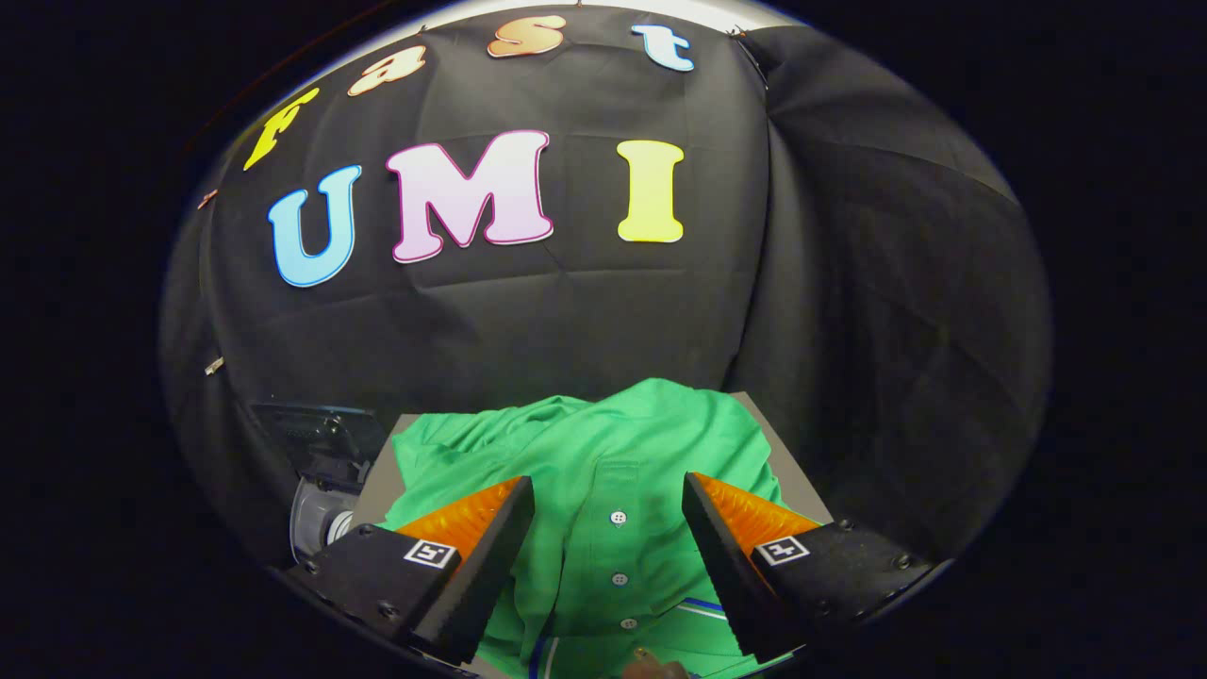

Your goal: Put the clothes into the washing machine and then close the washing machine lid.

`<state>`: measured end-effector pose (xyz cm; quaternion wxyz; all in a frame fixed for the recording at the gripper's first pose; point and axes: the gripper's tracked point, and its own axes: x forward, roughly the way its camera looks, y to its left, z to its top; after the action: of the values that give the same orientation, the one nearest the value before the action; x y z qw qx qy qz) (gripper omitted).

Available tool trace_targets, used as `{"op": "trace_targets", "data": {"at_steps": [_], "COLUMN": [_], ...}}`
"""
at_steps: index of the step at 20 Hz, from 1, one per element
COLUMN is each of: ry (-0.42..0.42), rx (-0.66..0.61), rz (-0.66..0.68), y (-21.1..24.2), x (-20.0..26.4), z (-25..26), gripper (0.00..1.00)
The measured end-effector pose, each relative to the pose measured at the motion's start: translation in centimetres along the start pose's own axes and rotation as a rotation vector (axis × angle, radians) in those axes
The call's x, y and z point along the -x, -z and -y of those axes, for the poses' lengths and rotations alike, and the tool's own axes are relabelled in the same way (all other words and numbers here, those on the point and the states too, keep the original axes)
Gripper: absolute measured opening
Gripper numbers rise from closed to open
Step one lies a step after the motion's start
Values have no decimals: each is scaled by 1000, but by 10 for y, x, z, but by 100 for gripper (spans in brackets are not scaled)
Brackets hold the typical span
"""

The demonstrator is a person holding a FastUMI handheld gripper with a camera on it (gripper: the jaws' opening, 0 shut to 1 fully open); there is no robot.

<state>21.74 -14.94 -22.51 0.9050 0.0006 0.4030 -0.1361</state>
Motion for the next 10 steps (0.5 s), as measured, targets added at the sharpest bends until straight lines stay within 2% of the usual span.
{"op": "trace_targets", "data": {"at_steps": [8, 10], "ry": [38, 14], "rx": [50, 24], "rz": [-143, -174], "y": [37, 40], "x": [-30, -31], "z": [9, 6], "gripper": [99, 99]}}
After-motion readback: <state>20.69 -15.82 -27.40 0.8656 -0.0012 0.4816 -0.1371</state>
